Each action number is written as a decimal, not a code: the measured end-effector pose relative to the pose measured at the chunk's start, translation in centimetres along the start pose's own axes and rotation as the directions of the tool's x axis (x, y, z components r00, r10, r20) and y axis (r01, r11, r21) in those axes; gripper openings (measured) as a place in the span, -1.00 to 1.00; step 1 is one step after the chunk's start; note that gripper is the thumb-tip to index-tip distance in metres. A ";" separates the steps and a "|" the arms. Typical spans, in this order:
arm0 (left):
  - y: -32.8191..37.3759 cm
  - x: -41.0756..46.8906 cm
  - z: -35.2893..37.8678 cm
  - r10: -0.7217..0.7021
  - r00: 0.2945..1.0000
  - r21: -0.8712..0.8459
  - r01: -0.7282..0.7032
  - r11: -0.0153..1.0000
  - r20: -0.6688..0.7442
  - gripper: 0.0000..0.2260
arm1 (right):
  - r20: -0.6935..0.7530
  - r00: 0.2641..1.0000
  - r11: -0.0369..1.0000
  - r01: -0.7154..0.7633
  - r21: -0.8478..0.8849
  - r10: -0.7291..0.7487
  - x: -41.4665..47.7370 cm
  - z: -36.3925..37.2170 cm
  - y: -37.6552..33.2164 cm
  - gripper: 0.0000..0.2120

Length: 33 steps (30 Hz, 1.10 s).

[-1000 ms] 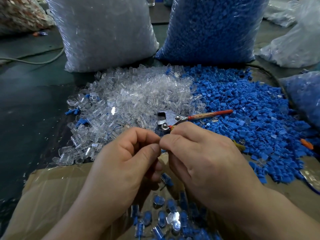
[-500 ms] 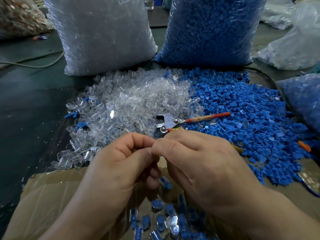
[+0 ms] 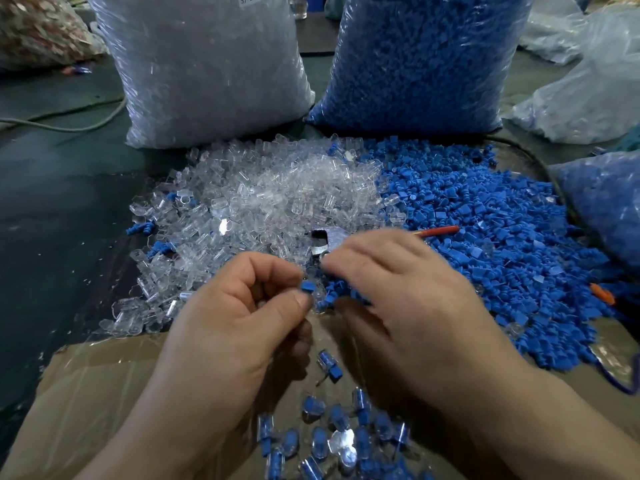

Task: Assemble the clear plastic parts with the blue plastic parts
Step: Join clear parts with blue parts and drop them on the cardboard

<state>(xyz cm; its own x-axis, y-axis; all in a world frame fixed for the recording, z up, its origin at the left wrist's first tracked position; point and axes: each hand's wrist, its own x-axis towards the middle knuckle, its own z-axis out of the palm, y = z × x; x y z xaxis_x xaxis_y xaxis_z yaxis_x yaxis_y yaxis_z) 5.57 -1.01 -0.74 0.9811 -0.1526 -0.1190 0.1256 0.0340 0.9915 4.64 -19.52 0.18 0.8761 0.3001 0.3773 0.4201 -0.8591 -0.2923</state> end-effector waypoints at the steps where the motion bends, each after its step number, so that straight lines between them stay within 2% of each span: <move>1: 0.0 0.1 -0.1 -0.004 1.000 0.007 0.004 1.000 -0.009 -0.79 | 0.057 0.994 0.990 -0.086 -0.113 0.093 0.1 -0.2 0.6 -0.52; 3: 0.0 0.2 -0.3 0.016 1.000 0.044 -0.015 0.999 -0.018 -0.78 | 0.173 0.946 0.940 -0.225 -0.258 0.274 0.4 -0.7 2.0 -0.39; 5: 0.1 0.2 -0.2 0.018 0.999 0.054 -0.017 0.998 -0.027 -0.80 | 0.242 0.909 0.910 -0.252 -0.329 0.339 0.6 -0.9 3.2 -0.37; 9: 0.3 0.2 -0.1 -0.023 0.999 0.029 0.024 0.999 -0.037 -0.88 | 0.279 0.893 0.903 -0.248 -0.352 0.354 1.1 -1.4 3.7 -0.34; 12: 0.5 0.2 0.0 -0.009 1.000 0.044 0.010 0.999 -0.024 -0.87 | 0.302 0.885 0.904 -0.239 -0.354 0.353 1.3 -1.9 4.2 -0.22; 15: 0.3 0.3 -0.1 0.011 0.999 0.068 -0.008 0.998 -0.039 -0.85 | 0.328 0.881 0.907 -0.219 -0.358 0.342 1.2 -1.8 4.5 -0.22; 21: -0.1 0.5 -0.1 0.035 0.998 0.090 -0.029 0.995 -0.056 -0.86 | 0.282 0.889 0.899 -0.249 -0.361 0.360 1.3 -1.5 4.7 -0.28; 29: -0.7 0.7 -0.3 0.067 0.995 0.137 -0.057 0.989 -0.069 -0.87 | 0.259 0.916 0.918 -0.214 -0.333 0.308 1.4 -1.7 4.7 -0.41; 33: -1.0 0.7 -0.5 0.093 0.994 0.154 -0.082 0.985 -0.064 -0.84 | 0.154 0.943 0.932 -0.249 -0.263 0.295 1.3 -2.3 4.1 -0.44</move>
<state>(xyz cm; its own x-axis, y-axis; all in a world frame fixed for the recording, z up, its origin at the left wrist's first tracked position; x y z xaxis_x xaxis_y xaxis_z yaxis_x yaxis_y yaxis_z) 6.19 -0.62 -1.80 0.9959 -0.0850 -0.0299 0.0208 -0.1062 0.9941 6.98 -23.62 1.52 0.9865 0.0935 0.1342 0.1118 -0.9845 -0.1353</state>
